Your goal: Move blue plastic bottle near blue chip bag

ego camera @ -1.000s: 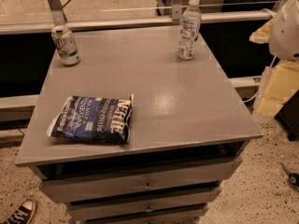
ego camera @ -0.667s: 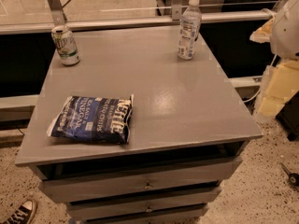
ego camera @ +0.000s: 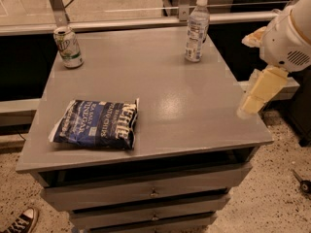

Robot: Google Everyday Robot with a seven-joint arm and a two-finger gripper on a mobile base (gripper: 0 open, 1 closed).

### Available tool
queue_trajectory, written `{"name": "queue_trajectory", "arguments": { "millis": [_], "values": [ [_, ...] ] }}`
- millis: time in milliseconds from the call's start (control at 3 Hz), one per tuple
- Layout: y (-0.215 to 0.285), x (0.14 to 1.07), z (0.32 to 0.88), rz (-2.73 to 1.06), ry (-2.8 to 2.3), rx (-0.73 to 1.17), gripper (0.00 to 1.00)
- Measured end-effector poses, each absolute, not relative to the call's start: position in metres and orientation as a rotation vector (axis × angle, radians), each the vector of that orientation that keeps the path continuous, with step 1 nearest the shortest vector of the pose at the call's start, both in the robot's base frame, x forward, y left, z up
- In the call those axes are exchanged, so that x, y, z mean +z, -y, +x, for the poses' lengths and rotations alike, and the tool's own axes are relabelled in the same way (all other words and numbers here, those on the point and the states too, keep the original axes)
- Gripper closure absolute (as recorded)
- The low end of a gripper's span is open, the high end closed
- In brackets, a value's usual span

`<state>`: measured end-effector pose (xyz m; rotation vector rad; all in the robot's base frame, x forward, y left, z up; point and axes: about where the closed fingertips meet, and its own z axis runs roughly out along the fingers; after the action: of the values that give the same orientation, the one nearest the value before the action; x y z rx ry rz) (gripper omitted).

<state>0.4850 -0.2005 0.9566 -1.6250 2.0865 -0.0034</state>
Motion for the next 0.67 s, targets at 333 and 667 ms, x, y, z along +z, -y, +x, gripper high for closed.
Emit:
{"name": "queue_trajectory", "arguments": {
  "millis": [333,667],
  "values": [
    [0.1907,0.9380,0.5355,-1.557,-2.024,0.031,0.00],
    [0.1907,0.9380,0.5355,-1.557,-2.024,0.031,0.00]
  ]
}}
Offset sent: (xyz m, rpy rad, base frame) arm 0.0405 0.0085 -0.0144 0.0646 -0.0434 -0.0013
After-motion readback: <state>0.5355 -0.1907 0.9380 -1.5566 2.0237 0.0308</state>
